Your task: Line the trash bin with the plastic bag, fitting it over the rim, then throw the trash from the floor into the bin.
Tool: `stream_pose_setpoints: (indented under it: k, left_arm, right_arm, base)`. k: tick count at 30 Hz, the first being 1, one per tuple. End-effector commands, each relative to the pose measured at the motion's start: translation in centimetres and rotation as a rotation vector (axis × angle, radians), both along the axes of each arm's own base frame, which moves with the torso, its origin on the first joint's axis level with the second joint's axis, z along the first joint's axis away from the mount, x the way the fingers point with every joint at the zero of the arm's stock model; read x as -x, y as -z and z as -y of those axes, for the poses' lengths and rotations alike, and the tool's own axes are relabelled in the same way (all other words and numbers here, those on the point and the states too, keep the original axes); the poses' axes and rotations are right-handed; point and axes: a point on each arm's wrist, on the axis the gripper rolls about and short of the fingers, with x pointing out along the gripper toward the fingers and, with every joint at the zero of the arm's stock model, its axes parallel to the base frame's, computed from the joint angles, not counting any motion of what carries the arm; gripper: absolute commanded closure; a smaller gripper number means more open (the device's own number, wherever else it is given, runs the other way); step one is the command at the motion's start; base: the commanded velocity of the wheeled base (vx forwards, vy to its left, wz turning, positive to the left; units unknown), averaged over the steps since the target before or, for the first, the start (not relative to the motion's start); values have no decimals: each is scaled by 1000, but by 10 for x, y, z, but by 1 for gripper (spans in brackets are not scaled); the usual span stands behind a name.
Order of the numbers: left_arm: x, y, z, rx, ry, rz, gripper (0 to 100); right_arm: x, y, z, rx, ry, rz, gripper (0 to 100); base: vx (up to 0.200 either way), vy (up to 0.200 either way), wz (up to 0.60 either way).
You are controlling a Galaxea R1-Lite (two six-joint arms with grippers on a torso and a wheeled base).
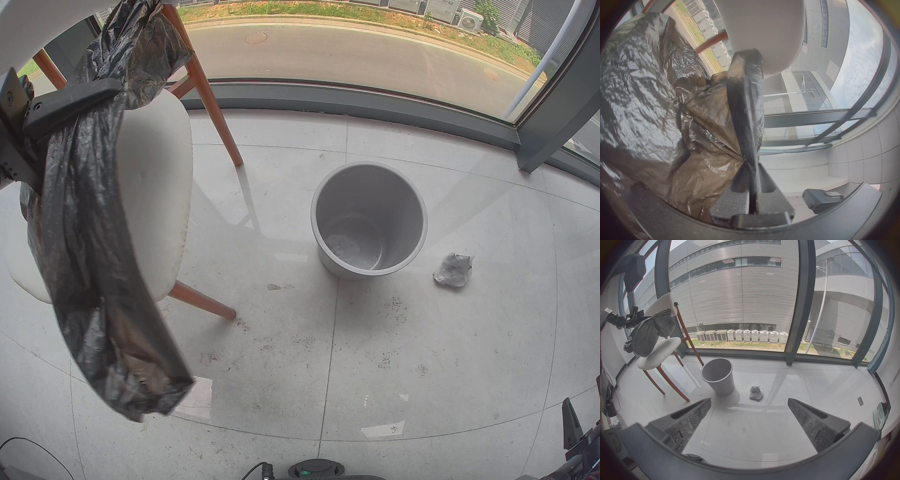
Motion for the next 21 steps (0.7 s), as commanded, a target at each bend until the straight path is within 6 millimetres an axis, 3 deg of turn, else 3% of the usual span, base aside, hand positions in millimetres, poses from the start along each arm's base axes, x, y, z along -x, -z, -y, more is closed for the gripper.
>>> stream_pose_setpoints:
  k: [1,5,12,21]
  left_arm:
    - [-2,2,13,8,70,-27,100]
    - [-15,5,26,4,123,-22,100]
    - [-44,10,35,21,159,76,100]
    - [-66,19,43,7,222,92,100]
  right_arm:
    - [0,5,0,0,0,-1,0]
    - [0,5,0,0,0,-1,0]
    - [0,5,0,0,0,-1,0]
    - [0,5,0,0,0,-1,0]
  base:
    - [0,-200,0]
    - [0,-200,0]
    - [0,-200,0]
    - [0,-200,0]
